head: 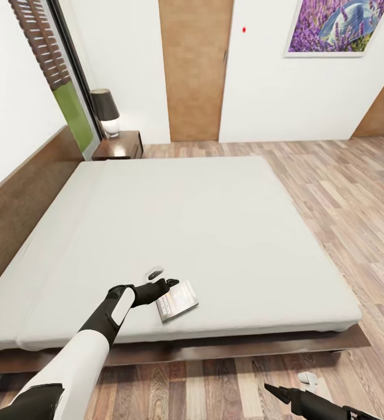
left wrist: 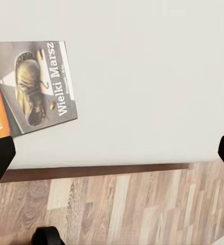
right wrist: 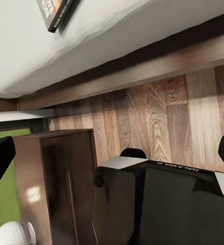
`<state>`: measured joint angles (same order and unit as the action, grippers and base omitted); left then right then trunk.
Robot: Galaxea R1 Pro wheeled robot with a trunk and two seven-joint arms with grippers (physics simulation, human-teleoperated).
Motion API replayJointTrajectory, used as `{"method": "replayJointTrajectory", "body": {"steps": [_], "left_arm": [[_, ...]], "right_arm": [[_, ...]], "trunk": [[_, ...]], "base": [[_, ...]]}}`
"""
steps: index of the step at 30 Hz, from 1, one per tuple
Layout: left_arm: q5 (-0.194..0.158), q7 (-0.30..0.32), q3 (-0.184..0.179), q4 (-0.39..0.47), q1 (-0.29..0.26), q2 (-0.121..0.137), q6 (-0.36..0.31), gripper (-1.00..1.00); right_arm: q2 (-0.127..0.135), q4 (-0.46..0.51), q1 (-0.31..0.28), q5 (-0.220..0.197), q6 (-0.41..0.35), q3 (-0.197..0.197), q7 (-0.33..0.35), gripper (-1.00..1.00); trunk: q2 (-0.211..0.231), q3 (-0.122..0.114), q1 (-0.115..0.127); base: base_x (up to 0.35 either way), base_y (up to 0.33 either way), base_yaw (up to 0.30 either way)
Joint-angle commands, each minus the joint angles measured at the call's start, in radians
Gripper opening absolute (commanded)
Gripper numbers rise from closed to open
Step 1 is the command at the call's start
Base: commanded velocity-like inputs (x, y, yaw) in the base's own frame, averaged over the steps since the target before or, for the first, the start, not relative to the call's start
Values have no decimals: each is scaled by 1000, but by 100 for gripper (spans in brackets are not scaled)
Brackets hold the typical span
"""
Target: In the bedroom, move the book from the bed onto either nightstand, and place the two sandals side by side next to the bed.
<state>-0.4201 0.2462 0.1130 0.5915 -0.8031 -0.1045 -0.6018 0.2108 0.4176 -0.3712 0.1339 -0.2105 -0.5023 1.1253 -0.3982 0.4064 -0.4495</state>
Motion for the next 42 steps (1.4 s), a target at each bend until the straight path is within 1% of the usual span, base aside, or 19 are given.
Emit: {"method": "replayJointTrajectory", "body": {"steps": [1, 42], "left_arm": [[-2, 2, 7, 1, -1, -1, -9, 100], [-2, 2, 8, 1, -1, -1, -9, 100]], "right_arm": [[-1, 1, -1, 9, -9, -8, 7, 100], [-2, 1, 0, 9, -9, -8, 7, 100]], "trunk": [[-2, 3, 0], [-2, 68, 0]], "base": [[0, 0, 0], [0, 0, 0]]}}
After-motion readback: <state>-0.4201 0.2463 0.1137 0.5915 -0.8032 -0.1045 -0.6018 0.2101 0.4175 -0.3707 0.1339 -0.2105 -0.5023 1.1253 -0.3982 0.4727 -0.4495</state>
